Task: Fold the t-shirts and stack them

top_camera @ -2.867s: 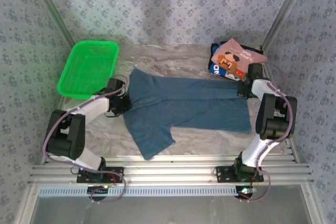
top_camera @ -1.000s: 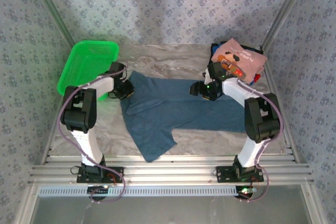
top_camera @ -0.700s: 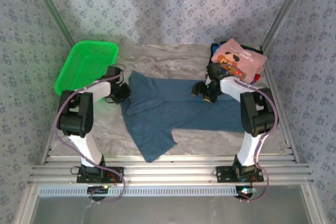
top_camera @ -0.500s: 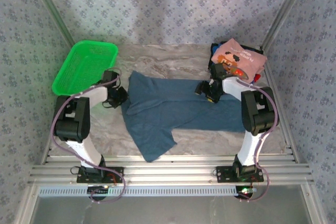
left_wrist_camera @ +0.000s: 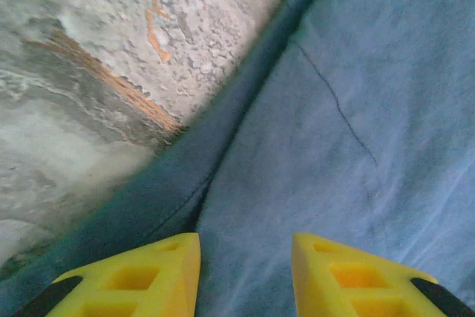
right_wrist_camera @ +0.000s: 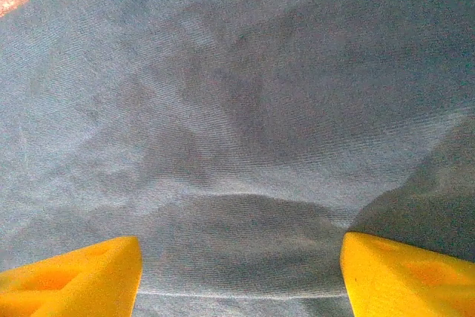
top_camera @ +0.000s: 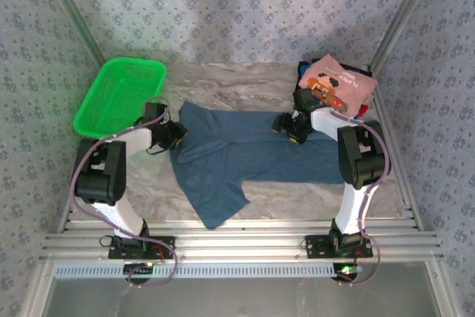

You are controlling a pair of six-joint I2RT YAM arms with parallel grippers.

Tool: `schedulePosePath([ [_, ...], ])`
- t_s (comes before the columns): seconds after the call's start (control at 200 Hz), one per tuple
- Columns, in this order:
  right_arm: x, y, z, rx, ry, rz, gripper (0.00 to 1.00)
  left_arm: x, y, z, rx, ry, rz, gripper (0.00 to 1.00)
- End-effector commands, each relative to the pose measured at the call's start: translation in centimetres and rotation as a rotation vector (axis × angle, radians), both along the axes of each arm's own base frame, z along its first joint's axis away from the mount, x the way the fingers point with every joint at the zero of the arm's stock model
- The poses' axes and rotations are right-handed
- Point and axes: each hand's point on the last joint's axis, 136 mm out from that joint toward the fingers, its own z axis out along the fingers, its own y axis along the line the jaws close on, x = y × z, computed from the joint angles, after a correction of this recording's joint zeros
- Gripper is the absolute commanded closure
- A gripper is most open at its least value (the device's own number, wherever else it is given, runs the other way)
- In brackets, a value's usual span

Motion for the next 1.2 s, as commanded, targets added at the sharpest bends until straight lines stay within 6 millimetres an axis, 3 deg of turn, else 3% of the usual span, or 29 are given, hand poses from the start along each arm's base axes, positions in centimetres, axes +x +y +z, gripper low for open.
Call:
schedulePosePath([
  [0.0, -0.3, 0.8, -0.9, 0.008, 0.046, 0.007, 0.27, -0.5, -1.1, -1.6, -0.045, 0.056, -0.016, 0.64],
  [0.175, -0.8, 0.3, -0.1, -0.001, 0.075, 0.012, 0.27, -1.6, -0.5, -2.3, -0.019, 0.099, -0.019, 0.72],
  [0.285, -1.6, -0.6, 1.0, -0.004, 0.087, -0.007, 0.27, -1.7, 0.0, -2.2, -0.012, 0.093, -0.003, 0.86],
  [0.4, -1.7, -0.8, 3.7, -0.001, 0.042, -0.016, 0.27, -1.7, 0.5, -1.8, 0.008, 0.086, 0.004, 0.99],
  [0.525, -0.7, 2.3, 6.5, 0.053, -0.043, 0.041, 0.26, -1.9, 1.2, -0.7, 0.028, 0.061, 0.017, 1.0],
  [0.645, 1.0, 6.3, 7.1, 0.124, -0.052, 0.103, 0.26, -2.1, 1.3, -0.1, 0.025, 0.052, 0.018, 1.0],
  [0.77, 3.8, 9.4, 6.0, 0.197, -0.055, 0.102, 0.27, -2.4, 1.5, 0.2, 0.024, 0.047, 0.025, 1.0],
  [0.879, 6.1, 10.3, 4.2, 0.213, -0.062, 0.053, 0.28, -2.8, 1.6, 0.2, 0.022, 0.049, 0.032, 1.0],
  [1.044, 7.8, 9.4, 1.4, 0.164, -0.055, -0.025, 0.28, -3.6, 2.0, 0.2, 0.015, 0.047, 0.048, 1.0],
  [1.194, 7.6, 8.0, -0.5, 0.107, -0.035, -0.095, 0.28, -4.5, 2.6, 0.7, 0.021, 0.041, 0.069, 1.0],
])
